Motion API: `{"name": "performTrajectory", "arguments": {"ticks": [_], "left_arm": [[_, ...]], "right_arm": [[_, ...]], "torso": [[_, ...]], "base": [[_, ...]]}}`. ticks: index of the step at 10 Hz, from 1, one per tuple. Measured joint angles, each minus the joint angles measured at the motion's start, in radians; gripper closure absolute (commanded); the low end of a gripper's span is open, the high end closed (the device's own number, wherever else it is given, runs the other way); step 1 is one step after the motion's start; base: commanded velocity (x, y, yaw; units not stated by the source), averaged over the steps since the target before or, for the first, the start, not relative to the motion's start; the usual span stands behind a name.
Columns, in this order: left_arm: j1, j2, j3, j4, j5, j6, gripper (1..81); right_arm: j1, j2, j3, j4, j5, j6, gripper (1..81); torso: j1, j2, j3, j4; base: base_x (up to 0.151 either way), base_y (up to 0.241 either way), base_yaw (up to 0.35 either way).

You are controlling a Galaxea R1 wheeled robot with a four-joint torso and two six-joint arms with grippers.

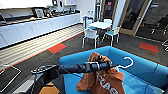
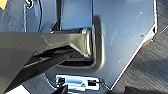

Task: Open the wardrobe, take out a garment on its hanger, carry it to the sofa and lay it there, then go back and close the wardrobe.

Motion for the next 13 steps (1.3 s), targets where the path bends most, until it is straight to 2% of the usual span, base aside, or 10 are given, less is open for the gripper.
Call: {"name": "performTrajectory", "arguments": {"ticks": [2, 4, 8, 13], "left_arm": [[0.0, 0.022, -0.032, 0.016, 0.029, 0.0, 81.1], [-0.001, 0.048, -0.077, 0.023, 0.04, 0.0, 81.1], [-0.003, 0.146, -0.151, 0.043, 0.029, 0.0, 81.1], [0.011, 0.182, -0.339, 0.083, 0.013, -0.001, 81.1]], "right_arm": [[0.005, 0.0, 0.0, 0.0, 0.001, 0.0, 1.0], [0.013, 0.0, 0.0, 0.0, 0.004, 0.0, 1.0], [0.014, 0.0, 0.0, 0.0, 0.005, 0.0, 1.0], [0.013, 0.0, 0.0, 0.0, 0.005, 0.0, 1.0]], "torso": [[0.001, 0.0, -0.065, 0.0], [0.001, 0.001, -0.089, 0.0], [0.001, 0.001, -0.09, 0.0], [0.001, 0.001, -0.09, 0.0]], "base": [[0.0, 0.0, 0.0], [0.0, 0.0, 0.0], [0.0, 0.0, 0.0], [0.0, 0.0, 0.0]]}}
